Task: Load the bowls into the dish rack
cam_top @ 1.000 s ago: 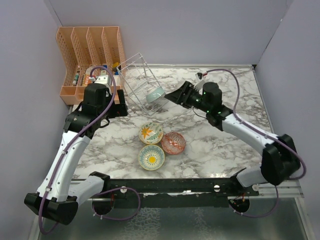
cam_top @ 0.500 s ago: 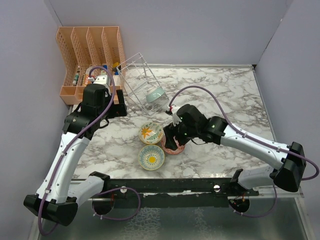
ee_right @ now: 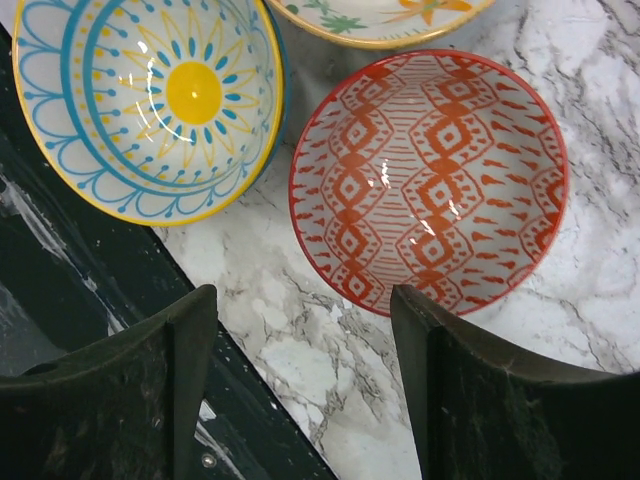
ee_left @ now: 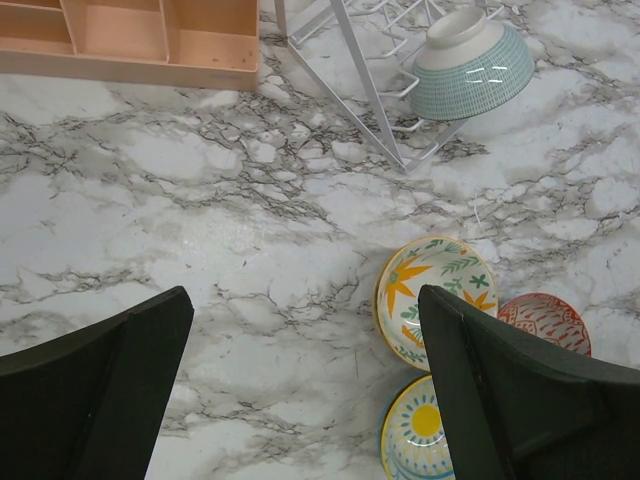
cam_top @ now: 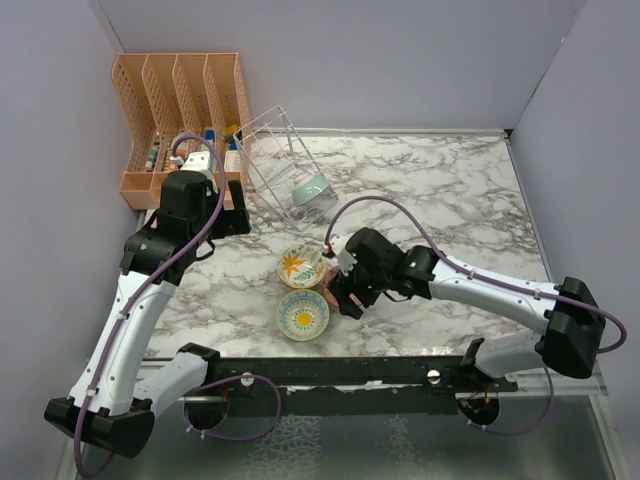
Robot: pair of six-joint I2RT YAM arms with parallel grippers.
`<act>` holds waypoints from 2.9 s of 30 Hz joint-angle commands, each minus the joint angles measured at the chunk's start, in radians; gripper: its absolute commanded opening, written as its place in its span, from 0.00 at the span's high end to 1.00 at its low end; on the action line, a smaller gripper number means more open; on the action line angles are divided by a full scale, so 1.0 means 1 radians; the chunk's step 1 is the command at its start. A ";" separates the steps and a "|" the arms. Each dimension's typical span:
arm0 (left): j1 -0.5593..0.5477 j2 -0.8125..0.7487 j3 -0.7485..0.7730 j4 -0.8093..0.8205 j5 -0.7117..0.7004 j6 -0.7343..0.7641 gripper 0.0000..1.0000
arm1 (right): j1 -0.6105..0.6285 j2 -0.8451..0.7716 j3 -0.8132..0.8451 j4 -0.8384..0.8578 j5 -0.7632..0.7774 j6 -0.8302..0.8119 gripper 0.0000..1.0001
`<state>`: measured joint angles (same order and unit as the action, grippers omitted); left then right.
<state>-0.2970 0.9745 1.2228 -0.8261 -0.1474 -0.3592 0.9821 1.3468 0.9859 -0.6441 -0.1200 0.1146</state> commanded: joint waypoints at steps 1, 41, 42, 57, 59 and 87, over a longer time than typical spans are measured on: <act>-0.004 -0.012 0.017 -0.009 -0.029 0.012 0.01 | 0.041 0.056 -0.019 0.102 -0.012 -0.045 0.31; -0.004 -0.001 0.009 -0.001 -0.050 0.036 0.01 | 0.057 0.120 0.098 0.064 0.266 0.122 0.99; -0.004 -0.002 0.011 0.001 -0.050 0.036 0.01 | 0.055 0.113 0.121 0.064 0.266 0.129 0.99; -0.005 0.001 0.125 -0.014 -0.065 0.048 0.01 | -0.301 0.117 0.323 0.523 -0.242 0.465 0.99; -0.004 0.001 0.127 -0.014 -0.067 0.054 0.01 | -0.342 0.137 0.297 0.715 -0.316 0.571 0.99; -0.022 0.004 0.082 -0.006 -0.070 0.073 0.01 | -0.338 0.646 0.299 1.940 0.225 1.172 0.99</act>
<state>-0.3096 0.9829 1.3170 -0.8471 -0.2115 -0.2985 0.6094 1.9778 1.2190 1.1492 -0.0429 1.2697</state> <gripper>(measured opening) 0.991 0.044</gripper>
